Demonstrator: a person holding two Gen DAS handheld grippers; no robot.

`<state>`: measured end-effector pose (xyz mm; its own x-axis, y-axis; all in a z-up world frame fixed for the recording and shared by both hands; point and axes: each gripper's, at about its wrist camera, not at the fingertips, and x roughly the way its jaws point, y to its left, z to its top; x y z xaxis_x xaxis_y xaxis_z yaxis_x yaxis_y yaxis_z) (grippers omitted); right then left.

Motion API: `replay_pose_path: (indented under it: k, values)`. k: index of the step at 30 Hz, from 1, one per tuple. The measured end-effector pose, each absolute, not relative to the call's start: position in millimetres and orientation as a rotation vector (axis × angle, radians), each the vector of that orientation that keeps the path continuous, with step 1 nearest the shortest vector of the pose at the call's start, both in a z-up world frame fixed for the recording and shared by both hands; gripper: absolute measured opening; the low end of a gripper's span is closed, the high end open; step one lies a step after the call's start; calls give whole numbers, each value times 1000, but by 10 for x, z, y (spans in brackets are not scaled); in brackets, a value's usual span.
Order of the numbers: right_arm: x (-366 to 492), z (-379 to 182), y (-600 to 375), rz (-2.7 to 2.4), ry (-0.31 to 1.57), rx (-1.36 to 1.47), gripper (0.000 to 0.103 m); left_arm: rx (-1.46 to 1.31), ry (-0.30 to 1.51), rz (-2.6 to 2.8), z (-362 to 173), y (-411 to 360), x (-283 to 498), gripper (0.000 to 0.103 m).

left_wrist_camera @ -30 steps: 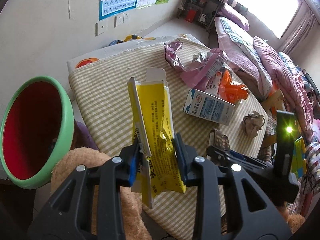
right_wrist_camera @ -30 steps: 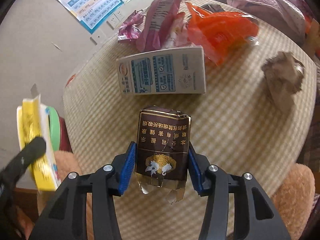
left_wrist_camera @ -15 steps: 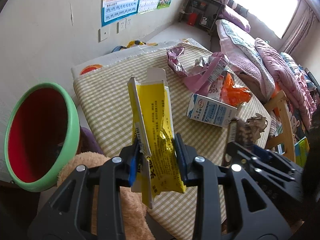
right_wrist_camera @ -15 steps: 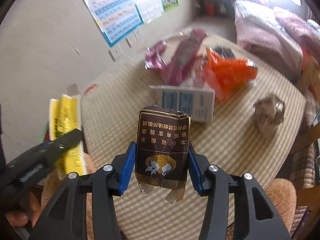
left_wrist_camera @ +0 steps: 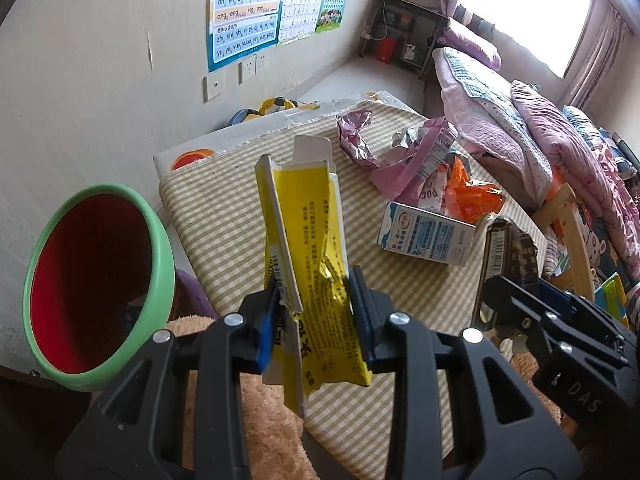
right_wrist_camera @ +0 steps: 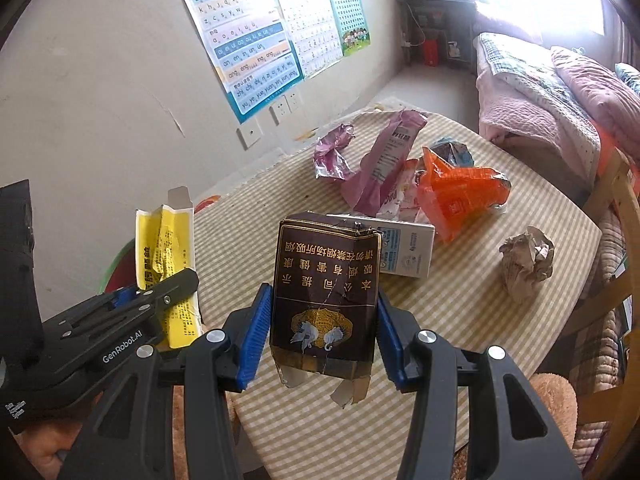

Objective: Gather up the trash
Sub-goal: 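Grasp the dark cigarette box with the right gripper while the left holds the yellow packet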

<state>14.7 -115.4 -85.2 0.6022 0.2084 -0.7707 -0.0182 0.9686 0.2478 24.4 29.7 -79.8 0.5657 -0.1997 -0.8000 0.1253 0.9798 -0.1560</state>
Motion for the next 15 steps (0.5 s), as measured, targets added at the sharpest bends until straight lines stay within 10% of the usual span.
replay_pose_path:
  k: [15]
  values:
    - [136,-754,-1047,152,901,200,47,-72,907,-166,-675,400,197,32]
